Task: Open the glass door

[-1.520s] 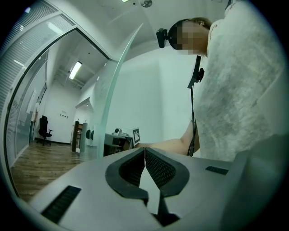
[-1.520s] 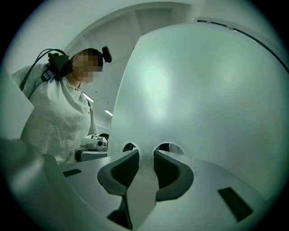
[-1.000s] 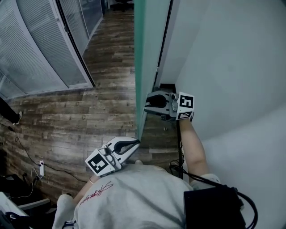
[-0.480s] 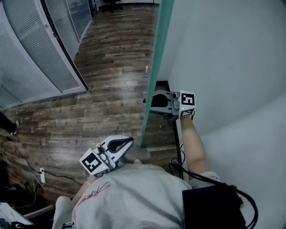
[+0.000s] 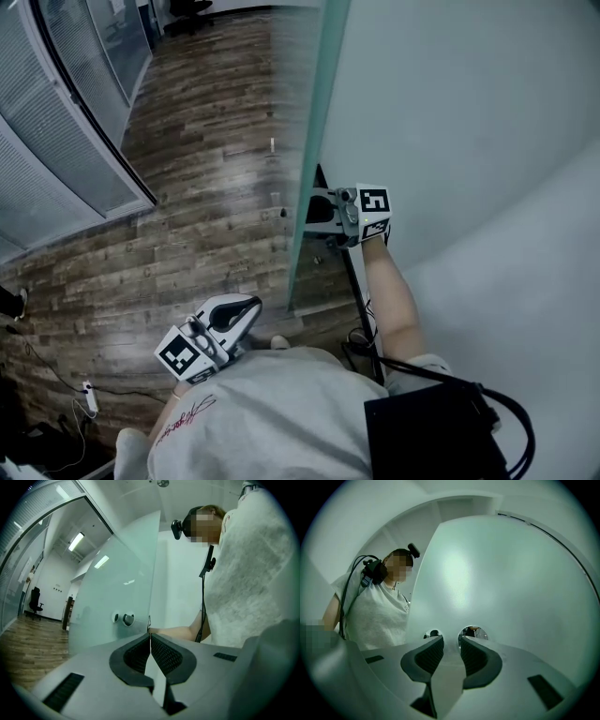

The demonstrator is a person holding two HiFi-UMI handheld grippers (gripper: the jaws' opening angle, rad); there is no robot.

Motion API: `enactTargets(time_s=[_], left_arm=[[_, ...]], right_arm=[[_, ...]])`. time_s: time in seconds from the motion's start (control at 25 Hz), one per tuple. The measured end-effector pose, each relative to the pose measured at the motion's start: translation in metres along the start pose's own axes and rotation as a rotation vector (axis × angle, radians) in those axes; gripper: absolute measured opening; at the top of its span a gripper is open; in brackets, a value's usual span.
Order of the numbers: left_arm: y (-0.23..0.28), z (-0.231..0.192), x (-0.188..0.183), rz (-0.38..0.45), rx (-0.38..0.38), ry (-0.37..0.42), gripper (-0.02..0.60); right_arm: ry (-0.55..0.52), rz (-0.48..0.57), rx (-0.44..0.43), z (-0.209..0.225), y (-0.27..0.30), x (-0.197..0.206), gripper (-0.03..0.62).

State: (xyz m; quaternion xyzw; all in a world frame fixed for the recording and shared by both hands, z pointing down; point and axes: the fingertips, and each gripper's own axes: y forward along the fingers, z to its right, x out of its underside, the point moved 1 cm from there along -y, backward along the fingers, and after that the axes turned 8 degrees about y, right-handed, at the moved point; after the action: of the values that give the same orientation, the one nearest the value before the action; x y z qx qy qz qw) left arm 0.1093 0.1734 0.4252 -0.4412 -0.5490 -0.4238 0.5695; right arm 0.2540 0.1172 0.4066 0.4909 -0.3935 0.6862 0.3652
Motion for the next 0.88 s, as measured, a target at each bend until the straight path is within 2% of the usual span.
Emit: enactTargets(time_s=[0.24, 0.36, 0.6, 0.88], left_arm=[[0.015, 0.008, 0.000, 0.008, 0.058, -0.014, 0.018], [0.027, 0.014, -0.011, 0.048, 0.095, -0.008, 0.018], [0.046, 0.024, -0.011, 0.016, 0.168, 0.010, 0.018], [0.065, 0.023, -0.010, 0.008, 0.213, 0.018, 0.018]], right_arm=[[0.014, 0.017, 0.008, -0.006, -0.018, 0.001, 0.120], [0.022, 0.031, 0.010, -0.010, -0.025, -0.001, 0.120], [0.031, 0.029, 0.024, -0.017, -0.039, -0.006, 0.123], [0.045, 0.040, 0.040, -0.017, -0.059, -0.006, 0.126]])
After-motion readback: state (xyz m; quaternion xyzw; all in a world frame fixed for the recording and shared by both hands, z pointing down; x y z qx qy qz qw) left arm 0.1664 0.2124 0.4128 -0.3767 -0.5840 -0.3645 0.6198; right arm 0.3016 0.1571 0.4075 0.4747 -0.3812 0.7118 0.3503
